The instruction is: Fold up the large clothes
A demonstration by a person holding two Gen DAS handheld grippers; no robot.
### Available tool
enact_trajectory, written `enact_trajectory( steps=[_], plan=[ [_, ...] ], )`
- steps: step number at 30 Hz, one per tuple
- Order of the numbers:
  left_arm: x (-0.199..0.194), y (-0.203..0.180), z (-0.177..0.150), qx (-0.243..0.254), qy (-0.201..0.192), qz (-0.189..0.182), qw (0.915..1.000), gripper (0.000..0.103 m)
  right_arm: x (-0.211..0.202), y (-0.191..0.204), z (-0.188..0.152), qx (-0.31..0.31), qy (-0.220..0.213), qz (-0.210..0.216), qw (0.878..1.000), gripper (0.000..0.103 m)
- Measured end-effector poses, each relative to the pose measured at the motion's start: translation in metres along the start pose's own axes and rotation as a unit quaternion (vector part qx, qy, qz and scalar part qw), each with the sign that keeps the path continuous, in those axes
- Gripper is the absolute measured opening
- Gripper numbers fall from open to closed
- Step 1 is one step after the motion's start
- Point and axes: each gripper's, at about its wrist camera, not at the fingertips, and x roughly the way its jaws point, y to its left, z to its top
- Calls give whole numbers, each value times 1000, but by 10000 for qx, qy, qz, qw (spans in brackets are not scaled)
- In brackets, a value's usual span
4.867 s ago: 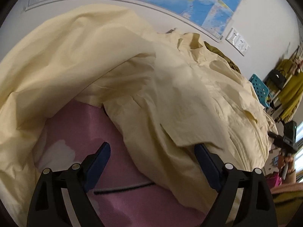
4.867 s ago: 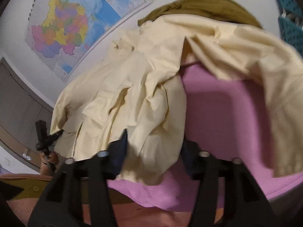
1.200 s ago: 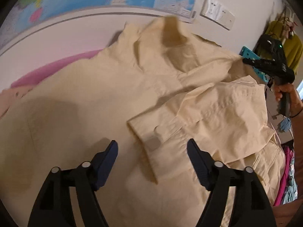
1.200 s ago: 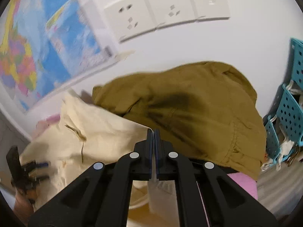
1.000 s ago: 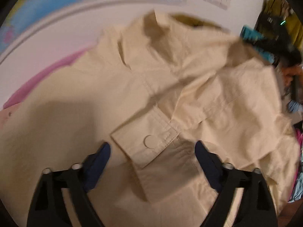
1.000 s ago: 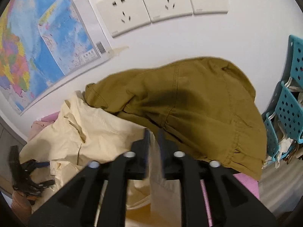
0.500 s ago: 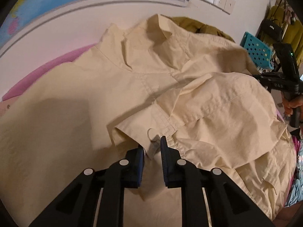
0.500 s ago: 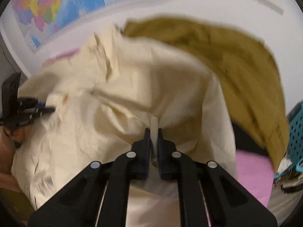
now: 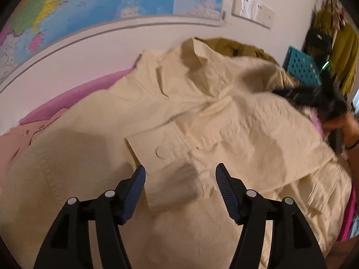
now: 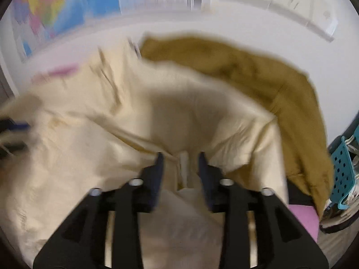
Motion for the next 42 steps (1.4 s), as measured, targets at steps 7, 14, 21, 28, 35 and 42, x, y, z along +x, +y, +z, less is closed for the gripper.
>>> enact_trajectory(
  steps=[7, 14, 21, 28, 35, 42],
  plan=[
    [-30, 13, -15, -164, -321, 301, 9989, 70, -39, 85, -8, -827, -85, 1197, 9893, 39],
    [-101, 34, -51, -211, -688, 1291, 9890, 79, 44, 118, -40, -1155, 997, 1023, 9830, 39],
    [-174, 81, -110, -596, -753, 2260, 9694, 83, 22, 121, -34, -650, 763, 1393, 9852, 56],
    [-191, 114, -171, -829, -162, 2284, 9699, 83, -9, 182, -38, -1008, 318, 2241, 9688, 64],
    [-169, 135, -205, -850, 486, 2088, 9731, 31, -6, 210, -47, -1030, 405, 2509, 9617, 66],
    [-232, 100, -145, -770, -285, 612, 9947, 4, -45, 179, -56, -595, 89, 2783, 9586, 66]
  ],
)
